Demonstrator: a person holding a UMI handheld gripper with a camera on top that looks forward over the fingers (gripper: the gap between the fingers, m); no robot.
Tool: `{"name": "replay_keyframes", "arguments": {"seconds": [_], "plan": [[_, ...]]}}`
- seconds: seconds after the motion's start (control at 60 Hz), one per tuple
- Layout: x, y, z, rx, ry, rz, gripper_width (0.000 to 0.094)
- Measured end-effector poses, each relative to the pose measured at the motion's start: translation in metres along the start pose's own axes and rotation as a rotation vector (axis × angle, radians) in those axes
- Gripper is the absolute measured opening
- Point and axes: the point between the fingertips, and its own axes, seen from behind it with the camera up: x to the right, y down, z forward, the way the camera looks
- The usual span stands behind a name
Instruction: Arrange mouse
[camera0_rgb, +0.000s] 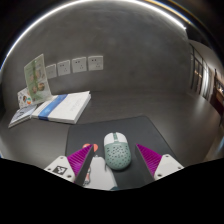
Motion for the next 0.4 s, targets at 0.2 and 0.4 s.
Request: {"name": "replay_keyframes", "arguments": {"seconds": [0.2, 0.4], "plan": [[-0.039, 0.004, -0.088, 0.063, 0.063, 0.022, 0.0837], [-0.078, 0.049, -0.177, 0.037, 0.108, 0.098, 0.0847]]}}
